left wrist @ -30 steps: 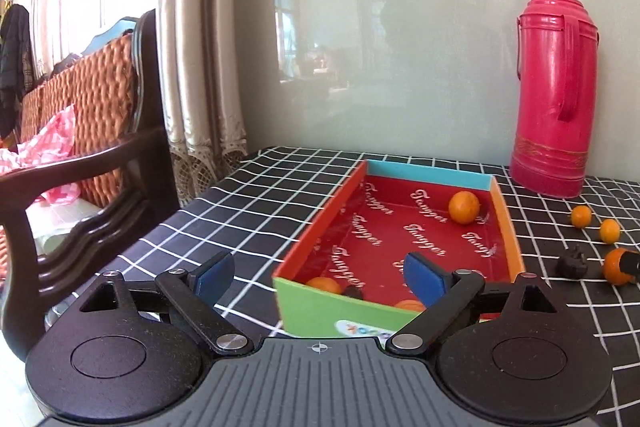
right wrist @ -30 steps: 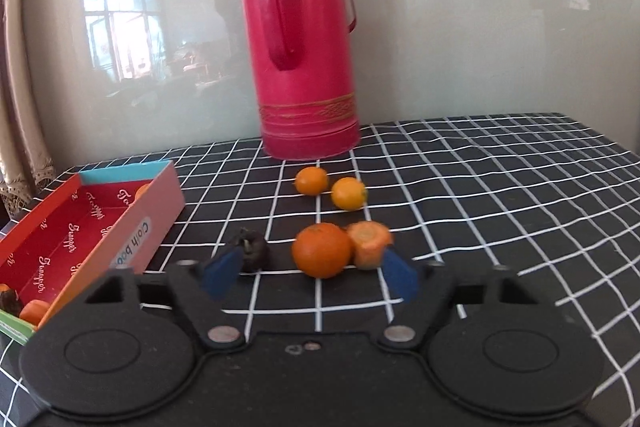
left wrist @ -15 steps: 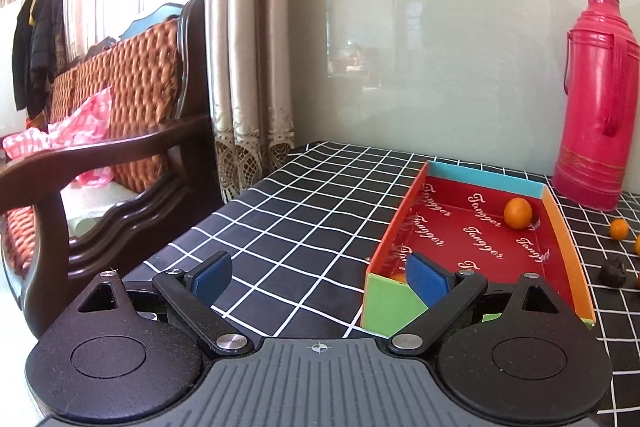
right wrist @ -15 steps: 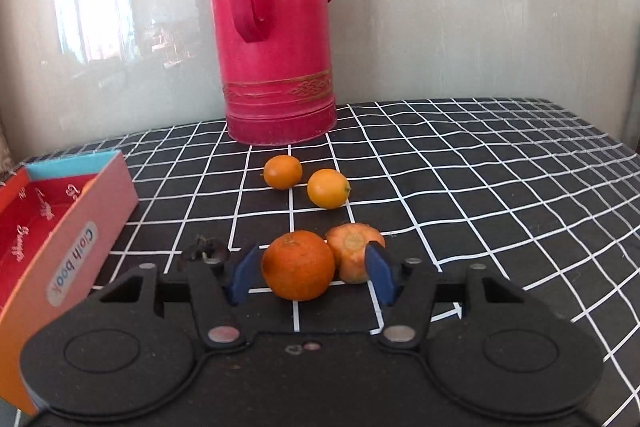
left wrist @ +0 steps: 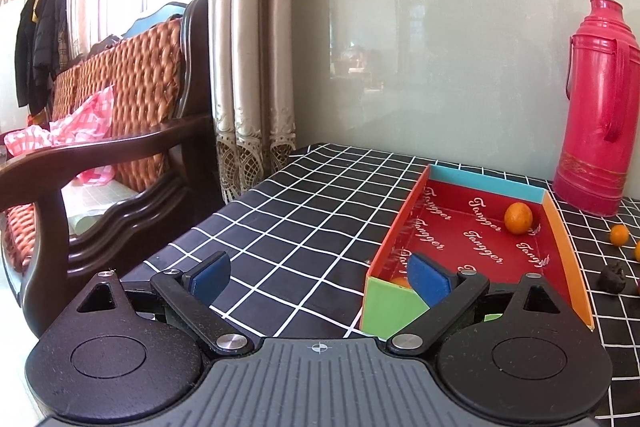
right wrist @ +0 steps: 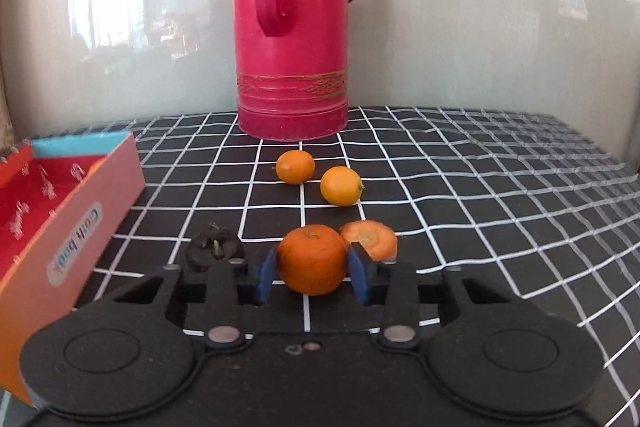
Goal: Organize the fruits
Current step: 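Carry the tangerine with the right tool into the box and open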
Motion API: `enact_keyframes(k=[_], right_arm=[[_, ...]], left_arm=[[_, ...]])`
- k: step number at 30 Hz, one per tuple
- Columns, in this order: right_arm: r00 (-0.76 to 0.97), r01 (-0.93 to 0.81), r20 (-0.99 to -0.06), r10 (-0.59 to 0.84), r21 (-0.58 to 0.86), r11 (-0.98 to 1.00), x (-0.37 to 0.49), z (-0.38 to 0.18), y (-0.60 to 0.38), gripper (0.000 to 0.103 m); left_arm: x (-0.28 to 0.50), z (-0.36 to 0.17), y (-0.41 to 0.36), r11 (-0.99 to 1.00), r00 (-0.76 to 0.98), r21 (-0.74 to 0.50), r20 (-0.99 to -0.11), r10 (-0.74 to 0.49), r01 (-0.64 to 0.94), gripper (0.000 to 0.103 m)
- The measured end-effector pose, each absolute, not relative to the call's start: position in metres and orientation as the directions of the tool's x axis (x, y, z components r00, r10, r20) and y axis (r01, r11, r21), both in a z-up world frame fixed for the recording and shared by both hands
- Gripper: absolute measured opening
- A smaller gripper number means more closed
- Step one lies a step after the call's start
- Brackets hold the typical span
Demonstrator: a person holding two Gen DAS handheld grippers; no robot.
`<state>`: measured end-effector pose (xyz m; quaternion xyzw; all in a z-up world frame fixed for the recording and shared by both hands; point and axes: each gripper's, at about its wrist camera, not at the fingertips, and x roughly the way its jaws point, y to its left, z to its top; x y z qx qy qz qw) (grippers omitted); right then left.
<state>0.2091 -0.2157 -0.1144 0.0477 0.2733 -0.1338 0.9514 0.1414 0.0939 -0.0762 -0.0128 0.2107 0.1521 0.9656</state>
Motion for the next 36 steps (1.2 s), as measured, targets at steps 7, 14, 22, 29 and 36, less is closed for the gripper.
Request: enact_keyframes(k=[7,14,22,29,36], right_arm=[[0.872,0.199,-0.467,-0.147,0.063,0.978,0.196,-0.093,-0.199,0.030],[0.912,-0.063,-0.393,0.114,0.140,0.988,0.185,-0.073,-0.160,0.030],[0.856,-0.294,-0.425,0.294,0.067,0.953,0.183,-0.082,-0.097,0.030],[0.861,-0.280,-0.437,0.260,0.018,0.960,0.179,-0.082,-0.085,0.038],[0.916,-0.090,-0.392,0.091,0.020,0.996,0.174,-0.064,-0.117,0.083]], left_arm=[[0.141,-0.076,0.092,0.953,0.865,0.047,-0.408,0.292,-0.299,0.095],[0.138,-0.075,0.096,0.950,0.863,0.047,-0.406,0.301,-0.309,0.095],[0.134,-0.075,0.105,0.945,0.858,0.041,-0.407,0.313,-0.325,0.096],[0.135,-0.075,0.114,0.939,0.849,0.026,-0.418,0.323,-0.344,0.096],[0.137,-0.076,0.110,0.941,0.849,0.026,-0.424,0.315,-0.337,0.096]])
